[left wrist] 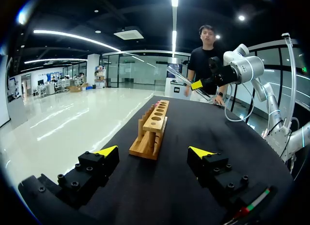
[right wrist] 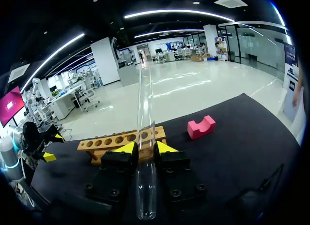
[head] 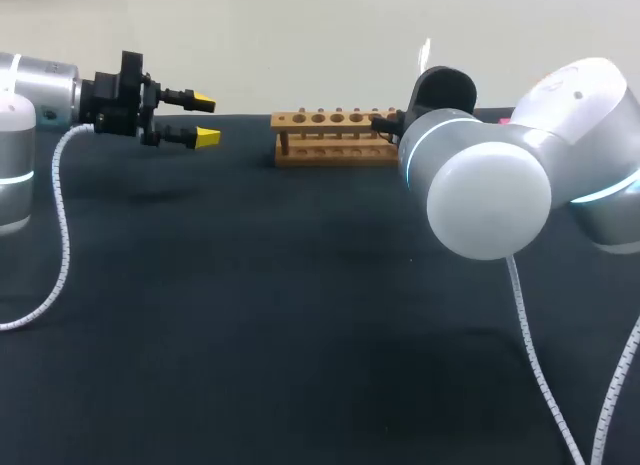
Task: Grasp the test tube, adjust it, and insert it.
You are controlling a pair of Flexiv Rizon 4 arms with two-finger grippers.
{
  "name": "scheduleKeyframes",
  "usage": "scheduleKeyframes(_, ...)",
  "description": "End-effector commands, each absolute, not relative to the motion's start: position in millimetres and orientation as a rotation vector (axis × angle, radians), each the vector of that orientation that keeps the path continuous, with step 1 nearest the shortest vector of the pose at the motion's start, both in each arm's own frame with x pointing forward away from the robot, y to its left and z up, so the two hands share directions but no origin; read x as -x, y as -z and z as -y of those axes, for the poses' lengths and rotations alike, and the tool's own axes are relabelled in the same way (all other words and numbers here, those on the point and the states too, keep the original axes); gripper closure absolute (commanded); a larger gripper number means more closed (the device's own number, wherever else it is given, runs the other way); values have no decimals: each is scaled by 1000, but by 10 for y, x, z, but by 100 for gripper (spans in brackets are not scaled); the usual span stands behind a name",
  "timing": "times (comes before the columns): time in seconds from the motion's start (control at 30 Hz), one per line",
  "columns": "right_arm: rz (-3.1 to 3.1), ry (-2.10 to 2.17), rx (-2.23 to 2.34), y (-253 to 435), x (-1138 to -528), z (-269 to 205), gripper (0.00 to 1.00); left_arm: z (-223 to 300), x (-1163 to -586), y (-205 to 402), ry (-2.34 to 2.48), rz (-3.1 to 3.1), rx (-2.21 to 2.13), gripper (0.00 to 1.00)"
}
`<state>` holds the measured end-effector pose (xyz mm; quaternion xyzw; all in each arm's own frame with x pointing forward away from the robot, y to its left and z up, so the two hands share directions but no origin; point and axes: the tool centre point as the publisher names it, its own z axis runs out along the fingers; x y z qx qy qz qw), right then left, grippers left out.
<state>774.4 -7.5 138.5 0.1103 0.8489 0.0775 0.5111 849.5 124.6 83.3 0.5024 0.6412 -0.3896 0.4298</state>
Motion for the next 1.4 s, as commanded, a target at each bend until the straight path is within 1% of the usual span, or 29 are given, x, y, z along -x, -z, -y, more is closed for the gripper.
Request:
scheduleKeyframes(0.03, -2041, -189, -265, -1381, -7739, 80, 100, -1252, -8517, -820, 976, -1595, -1257, 0)
scheduleKeyframes(0.43, -2050, -185, -225, -1341, -7797, 11, 100, -1252, -8517, -820, 976, -1595, -1257, 0)
scheduleKeyframes(0.67, -2120, -197, -129, -1183, -7938, -160, 100, -1252, -8517, -820, 976, -1595, -1257, 0)
scheduleKeyframes(0.87, -2167, -102, -41, -967, -8045, -233, 100, -1252, -8517, -820, 976, -1595, -1257, 0)
scheduleKeyframes(1.07, -2160, -6, 60, -794, -8130, -255, 100, -1252, -8517, -820, 976, -1595, -1257, 0)
scheduleKeyframes(1.4, -2199, 2, 64, -704, -8185, -191, 100, -1252, -8517, -820, 976, -1595, -1257, 0)
